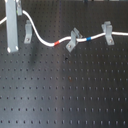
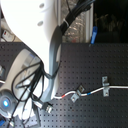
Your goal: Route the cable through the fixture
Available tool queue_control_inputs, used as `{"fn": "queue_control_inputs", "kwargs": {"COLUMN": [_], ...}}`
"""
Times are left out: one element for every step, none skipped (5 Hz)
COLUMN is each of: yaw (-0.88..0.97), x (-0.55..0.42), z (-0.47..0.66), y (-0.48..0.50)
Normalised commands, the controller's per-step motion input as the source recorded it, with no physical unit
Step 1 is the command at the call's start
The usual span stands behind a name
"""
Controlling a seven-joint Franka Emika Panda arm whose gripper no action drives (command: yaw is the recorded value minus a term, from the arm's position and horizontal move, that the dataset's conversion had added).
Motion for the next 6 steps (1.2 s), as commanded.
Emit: {"fn": "queue_control_inputs", "kwargs": {"yaw": [0.00, 0.09, 0.00, 0.00, 0.00, 0.00], "x": [0.009, 0.073, 0.185, 0.100, 0.000, -0.163], "z": [0.12, -0.02, -0.13, -0.06, 0.07, 0.29], "y": [0.202, -0.238, -0.119, -0.084, 0.001, 0.141]}}
